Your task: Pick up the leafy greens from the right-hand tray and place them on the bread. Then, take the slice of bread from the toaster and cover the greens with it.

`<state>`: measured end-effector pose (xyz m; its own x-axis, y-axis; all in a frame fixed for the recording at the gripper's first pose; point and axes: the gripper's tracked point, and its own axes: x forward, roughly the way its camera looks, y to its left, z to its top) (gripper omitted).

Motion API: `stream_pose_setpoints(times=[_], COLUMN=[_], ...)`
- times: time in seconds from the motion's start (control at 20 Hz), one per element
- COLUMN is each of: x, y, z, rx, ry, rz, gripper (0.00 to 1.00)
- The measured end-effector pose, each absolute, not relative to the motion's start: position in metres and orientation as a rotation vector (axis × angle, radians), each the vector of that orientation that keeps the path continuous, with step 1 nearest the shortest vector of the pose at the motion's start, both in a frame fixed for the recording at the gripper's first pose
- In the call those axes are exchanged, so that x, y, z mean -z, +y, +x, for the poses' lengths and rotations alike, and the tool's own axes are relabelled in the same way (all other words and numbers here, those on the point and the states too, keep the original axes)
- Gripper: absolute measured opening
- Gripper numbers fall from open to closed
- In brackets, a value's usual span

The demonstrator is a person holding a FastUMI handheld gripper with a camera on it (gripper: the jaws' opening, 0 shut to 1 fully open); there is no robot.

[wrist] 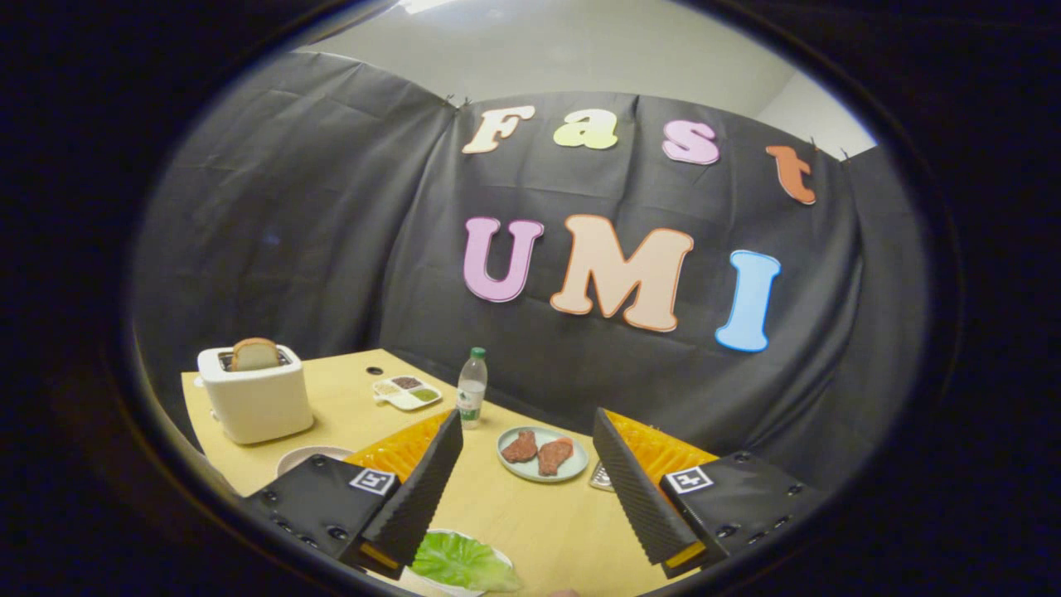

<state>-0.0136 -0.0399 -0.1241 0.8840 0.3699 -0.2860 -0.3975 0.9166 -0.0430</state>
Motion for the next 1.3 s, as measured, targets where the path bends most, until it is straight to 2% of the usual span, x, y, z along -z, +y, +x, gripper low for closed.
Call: stream_pose_setpoints(times=[0.7,1.3], x=[0.254,0.347], y=[-0.015,-0.003], z=[-0.064,-0.096], rx=[-0.741,-0.894], ry=[0.555,0.775], rz=[-0.222,-0.293], gripper=[1.00,1.00])
